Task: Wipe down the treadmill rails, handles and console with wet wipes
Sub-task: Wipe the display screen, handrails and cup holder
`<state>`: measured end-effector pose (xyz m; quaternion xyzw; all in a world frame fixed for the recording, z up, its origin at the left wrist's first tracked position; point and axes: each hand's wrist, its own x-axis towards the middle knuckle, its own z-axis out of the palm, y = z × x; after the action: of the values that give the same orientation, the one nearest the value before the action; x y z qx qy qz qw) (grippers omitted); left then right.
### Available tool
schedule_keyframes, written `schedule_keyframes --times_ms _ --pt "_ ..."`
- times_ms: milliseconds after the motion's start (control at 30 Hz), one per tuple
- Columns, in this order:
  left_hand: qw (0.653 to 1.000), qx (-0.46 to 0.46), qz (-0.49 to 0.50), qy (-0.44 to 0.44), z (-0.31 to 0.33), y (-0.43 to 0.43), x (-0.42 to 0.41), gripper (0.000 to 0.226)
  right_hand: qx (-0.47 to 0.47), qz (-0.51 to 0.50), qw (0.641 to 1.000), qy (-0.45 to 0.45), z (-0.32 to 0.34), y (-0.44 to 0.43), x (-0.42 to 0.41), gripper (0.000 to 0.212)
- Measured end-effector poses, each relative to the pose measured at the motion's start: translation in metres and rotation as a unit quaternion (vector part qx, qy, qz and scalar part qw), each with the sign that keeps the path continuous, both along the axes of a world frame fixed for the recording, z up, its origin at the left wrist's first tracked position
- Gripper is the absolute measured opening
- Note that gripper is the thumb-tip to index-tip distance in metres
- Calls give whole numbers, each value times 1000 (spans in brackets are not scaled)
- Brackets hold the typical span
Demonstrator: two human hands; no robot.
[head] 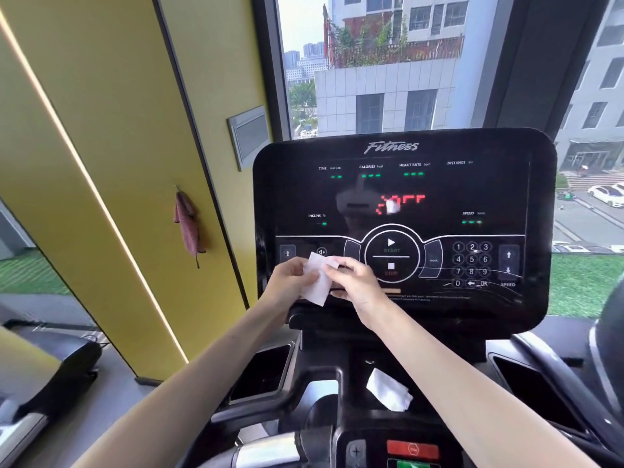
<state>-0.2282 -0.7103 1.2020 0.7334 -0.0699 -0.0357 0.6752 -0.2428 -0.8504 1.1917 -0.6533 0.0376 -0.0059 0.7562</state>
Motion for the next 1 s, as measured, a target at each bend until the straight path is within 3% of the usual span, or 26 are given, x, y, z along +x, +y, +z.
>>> schedule_keyframes --times_ms 167,267,367,467,533,633,767,867,1000 --pt "1000 -5 7 28 -11 5 2 16 -29 12 999 -10 -3 2 2 27" --pt "998 3 21 53 -12 8 6 31 -140 -30 988 -60 -8 0 5 28" --pt "978 121 147 -79 4 20 27 24 -308 -91 935 -147 -14 -9 6 29" --pt "897 193 332 -219 32 28 49 25 -465 -111 853 -211 -20 -18 3 33" --pt "854 237 373 -273 41 21 61 25 -540 -127 797 -237 -24 -22 0 39" --pt "818 324 351 -320 28 -2 76 23 -601 -127 752 -242 -33 -28 -3 49" --pt "819 328 327 -339 -14 -27 66 26 -621 -124 737 -238 -42 -38 -3 57" --pt "789 383 174 -447 -65 -44 38 36 -631 -142 724 -237 -48 -43 -4 61" --pt "691 465 -27 -552 -73 -20 34 34 -641 -145 711 -252 -54 -47 -8 63"
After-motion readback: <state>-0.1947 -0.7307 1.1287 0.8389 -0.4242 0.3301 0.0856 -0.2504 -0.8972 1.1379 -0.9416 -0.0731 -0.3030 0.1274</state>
